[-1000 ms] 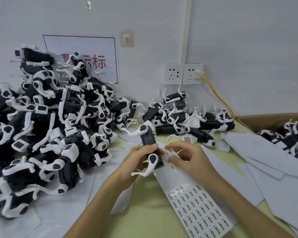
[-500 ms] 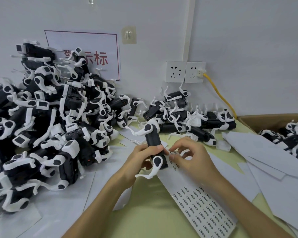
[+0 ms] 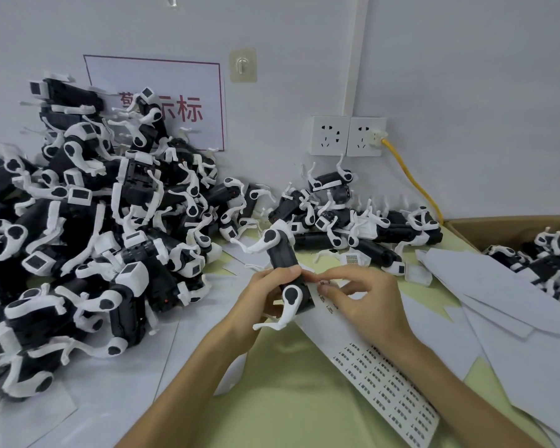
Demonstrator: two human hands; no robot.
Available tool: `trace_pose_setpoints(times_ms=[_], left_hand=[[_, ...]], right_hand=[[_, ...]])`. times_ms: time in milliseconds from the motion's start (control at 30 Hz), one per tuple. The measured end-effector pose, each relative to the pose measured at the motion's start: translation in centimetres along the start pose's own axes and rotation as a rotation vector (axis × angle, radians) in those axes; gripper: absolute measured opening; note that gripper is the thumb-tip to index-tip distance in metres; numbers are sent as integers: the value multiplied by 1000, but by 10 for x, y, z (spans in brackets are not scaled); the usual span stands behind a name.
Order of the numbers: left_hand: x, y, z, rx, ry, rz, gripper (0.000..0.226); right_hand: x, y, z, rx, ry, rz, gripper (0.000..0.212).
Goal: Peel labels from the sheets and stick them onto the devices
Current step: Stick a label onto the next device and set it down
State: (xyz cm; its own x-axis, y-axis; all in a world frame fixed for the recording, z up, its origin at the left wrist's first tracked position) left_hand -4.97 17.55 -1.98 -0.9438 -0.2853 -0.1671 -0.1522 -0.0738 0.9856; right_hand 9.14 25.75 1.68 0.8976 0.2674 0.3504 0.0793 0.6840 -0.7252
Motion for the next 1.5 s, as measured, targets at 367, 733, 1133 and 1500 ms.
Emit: trace_pose_setpoints(times_ms=[367,733,1133,1500], left_hand=[[-1,-1,0,19,-20,-32,55],[-1,-5,2,21,-22,-29,57],[2,-7,5,14,8,-28,60],[18,2,4,-64,142,-16,55]], right_hand=[[-1,-5,-1,40,8,-55,28],[-3,-14,0,165,2,-47,29],[-2,-26,-3,263,-33,-93,27],[5,-4,5,-50,-13,311,25]])
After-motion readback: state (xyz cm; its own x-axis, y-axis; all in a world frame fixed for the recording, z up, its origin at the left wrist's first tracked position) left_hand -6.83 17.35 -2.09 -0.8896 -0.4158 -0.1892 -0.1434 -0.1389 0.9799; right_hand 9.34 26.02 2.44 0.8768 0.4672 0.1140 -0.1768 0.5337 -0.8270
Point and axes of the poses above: each hand's wrist, its own z-axis towards the middle knuckle, its own x-axis out of the back of the hand, y = z × x, the point moved 10 cm from there along z, towards the middle knuckle, and after that the axes turned 4 degrees about y, right-handed, at the moved point
